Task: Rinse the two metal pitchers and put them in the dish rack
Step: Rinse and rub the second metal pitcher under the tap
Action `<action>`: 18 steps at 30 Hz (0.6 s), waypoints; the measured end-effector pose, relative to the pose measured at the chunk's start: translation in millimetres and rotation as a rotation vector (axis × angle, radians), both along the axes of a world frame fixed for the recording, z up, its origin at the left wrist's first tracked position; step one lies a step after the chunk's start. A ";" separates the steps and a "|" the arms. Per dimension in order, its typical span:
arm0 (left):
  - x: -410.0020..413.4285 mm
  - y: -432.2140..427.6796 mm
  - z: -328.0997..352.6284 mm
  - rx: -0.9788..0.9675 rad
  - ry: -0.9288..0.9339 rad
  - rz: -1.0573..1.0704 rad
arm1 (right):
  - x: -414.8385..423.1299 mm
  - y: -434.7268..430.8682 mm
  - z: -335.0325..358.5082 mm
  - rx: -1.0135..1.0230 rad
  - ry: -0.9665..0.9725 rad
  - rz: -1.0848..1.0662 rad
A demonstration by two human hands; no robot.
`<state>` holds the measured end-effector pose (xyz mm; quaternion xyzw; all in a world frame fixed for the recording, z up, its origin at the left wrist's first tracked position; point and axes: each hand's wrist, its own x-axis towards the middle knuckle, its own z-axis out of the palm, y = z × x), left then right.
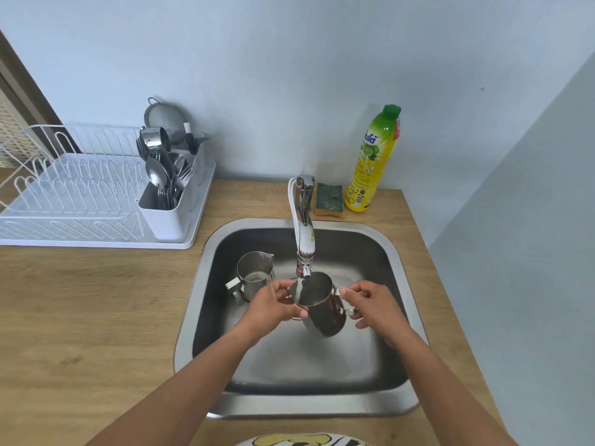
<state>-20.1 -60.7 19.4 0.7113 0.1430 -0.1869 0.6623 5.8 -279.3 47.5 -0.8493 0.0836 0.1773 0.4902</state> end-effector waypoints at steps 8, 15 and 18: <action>0.5 8.4 11.3 0.427 -0.251 0.009 | 2.0 19.4 -27.0 0.257 0.019 -0.138; -8.8 16.1 8.7 0.359 -0.175 -0.007 | 4.8 25.3 -32.5 0.208 0.093 -0.109; -6.2 19.6 5.5 0.373 -0.191 0.010 | 4.1 33.0 -32.5 0.178 0.058 -0.105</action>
